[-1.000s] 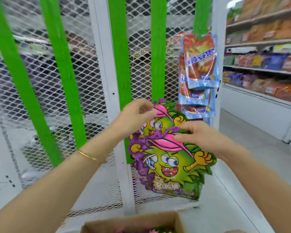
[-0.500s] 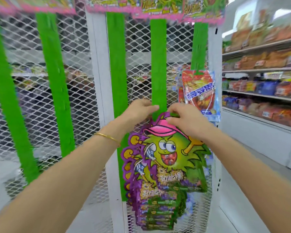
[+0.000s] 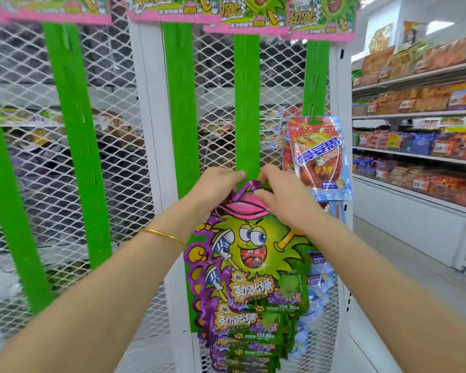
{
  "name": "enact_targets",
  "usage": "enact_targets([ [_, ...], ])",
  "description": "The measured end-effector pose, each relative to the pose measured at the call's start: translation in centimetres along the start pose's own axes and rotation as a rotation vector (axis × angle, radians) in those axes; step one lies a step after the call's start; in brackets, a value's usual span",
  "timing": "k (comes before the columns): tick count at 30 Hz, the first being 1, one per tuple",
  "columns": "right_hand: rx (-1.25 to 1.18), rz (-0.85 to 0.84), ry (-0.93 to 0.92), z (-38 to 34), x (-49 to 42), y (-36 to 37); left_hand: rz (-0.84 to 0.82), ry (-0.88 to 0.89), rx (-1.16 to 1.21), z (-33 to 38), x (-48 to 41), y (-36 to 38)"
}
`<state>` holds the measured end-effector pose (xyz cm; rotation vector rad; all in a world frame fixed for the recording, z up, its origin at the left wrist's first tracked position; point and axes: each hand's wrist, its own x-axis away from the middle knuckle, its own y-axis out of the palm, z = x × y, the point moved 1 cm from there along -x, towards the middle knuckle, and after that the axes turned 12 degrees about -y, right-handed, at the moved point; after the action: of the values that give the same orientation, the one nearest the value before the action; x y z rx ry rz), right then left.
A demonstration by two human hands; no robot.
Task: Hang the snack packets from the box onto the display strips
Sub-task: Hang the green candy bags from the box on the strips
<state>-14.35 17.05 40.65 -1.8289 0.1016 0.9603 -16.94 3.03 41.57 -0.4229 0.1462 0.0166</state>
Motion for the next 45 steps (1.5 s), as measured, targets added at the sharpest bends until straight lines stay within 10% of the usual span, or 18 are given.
enact_targets([
  [16,0.027,0.265,-0.088,-3.0,9.9,3.7,0.258,0.372,-0.297,-10.9,8.3,1.0],
  [26,-0.526,-0.725,0.355,-2.5,30.2,23.2,-0.243,-0.143,-0.395,-33.9,19.9,6.6],
  [36,0.016,-1.337,0.395,-0.5,40.3,31.5,-0.267,-0.266,-0.482,-37.6,19.9,7.2],
  [45,0.045,-0.95,0.545,0.1,39.7,30.5,-0.356,-0.329,-0.459,-38.7,21.2,7.9],
])
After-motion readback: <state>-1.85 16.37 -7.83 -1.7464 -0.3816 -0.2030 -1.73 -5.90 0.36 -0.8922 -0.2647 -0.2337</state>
